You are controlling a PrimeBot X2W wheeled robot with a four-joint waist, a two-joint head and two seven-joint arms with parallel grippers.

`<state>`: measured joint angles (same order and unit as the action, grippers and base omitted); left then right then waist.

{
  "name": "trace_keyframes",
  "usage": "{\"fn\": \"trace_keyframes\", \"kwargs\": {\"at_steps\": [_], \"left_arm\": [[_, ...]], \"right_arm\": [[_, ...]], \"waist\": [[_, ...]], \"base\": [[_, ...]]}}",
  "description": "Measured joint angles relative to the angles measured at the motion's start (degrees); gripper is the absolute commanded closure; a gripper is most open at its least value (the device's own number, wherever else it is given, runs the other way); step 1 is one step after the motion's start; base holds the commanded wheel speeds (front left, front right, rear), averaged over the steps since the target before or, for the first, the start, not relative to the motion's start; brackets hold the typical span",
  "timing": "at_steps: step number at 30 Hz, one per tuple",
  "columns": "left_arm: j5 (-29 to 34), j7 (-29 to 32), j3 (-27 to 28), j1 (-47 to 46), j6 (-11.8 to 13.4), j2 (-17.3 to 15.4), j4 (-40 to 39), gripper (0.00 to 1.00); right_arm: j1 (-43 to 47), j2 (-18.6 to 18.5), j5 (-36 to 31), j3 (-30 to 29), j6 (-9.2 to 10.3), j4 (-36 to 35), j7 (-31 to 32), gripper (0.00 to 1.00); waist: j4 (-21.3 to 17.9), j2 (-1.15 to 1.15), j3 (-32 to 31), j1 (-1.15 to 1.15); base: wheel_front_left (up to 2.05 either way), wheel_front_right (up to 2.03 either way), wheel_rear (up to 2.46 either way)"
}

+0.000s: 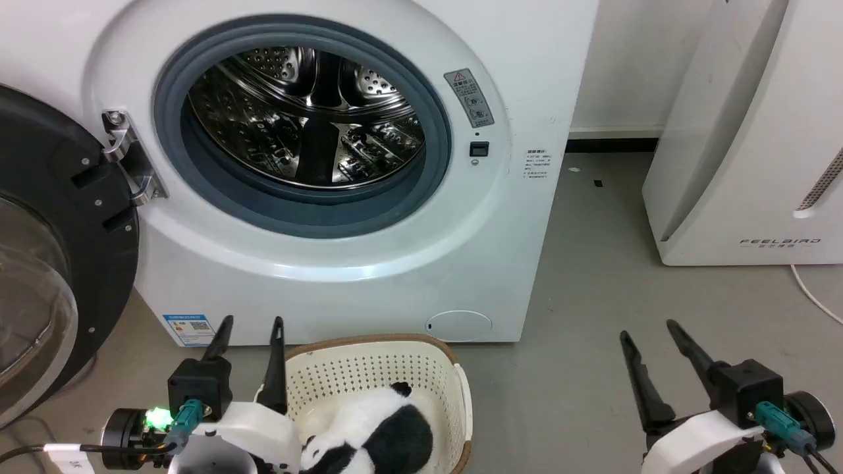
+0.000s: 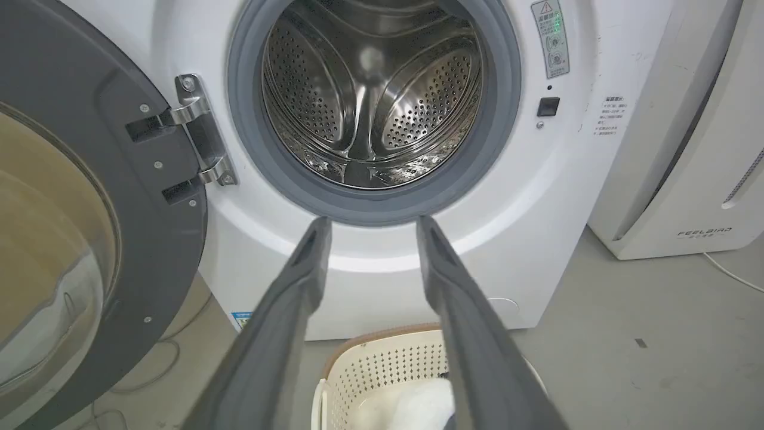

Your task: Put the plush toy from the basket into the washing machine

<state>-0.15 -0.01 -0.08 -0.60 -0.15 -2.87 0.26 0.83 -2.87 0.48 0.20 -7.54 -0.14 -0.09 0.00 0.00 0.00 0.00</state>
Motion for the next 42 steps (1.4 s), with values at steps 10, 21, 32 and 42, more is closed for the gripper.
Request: {"fn": "trace_keyframes", "kwargs": {"at_steps": [10,21,32,42], "left_arm": [[-0.46,-0.64,-0.59,0.00,0.04,0.01,0.49,0.00],[-1.67,-2.01,-1.40,-0.01,0.20,0.01,2.71,0.00],[-3.10,-3.18,-2.67,-1.02,0.24,0.01,7.15,0.00],[-4.02,-3.61,-3.79,-4.06,0.22,-0.18,12.88,0.00]], "right_arm": [[0.02,0.00,0.70,-0.08,0.00,-0.01,-0.60,0.00],[0.02,0.00,1.19,-1.07,0.00,-0.04,-2.04,0.00],[-0.01,0.00,1.64,-1.53,0.00,-0.68,-3.25,0.00],[-0.88,0.00,3.11,-2.22,0.00,-0.56,-4.28,0.00]], "waist": [[-0.10,0.00,0.17,0.00],[-0.50,0.00,1.10,0.00],[-1.17,0.00,3.39,0.01],[-1.91,0.00,6.53,0.01]], "base": [[0.00,0.00,0.00],[0.00,0.00,0.00],[0.00,0.00,0.00],[0.00,0.00,0.00]]}}
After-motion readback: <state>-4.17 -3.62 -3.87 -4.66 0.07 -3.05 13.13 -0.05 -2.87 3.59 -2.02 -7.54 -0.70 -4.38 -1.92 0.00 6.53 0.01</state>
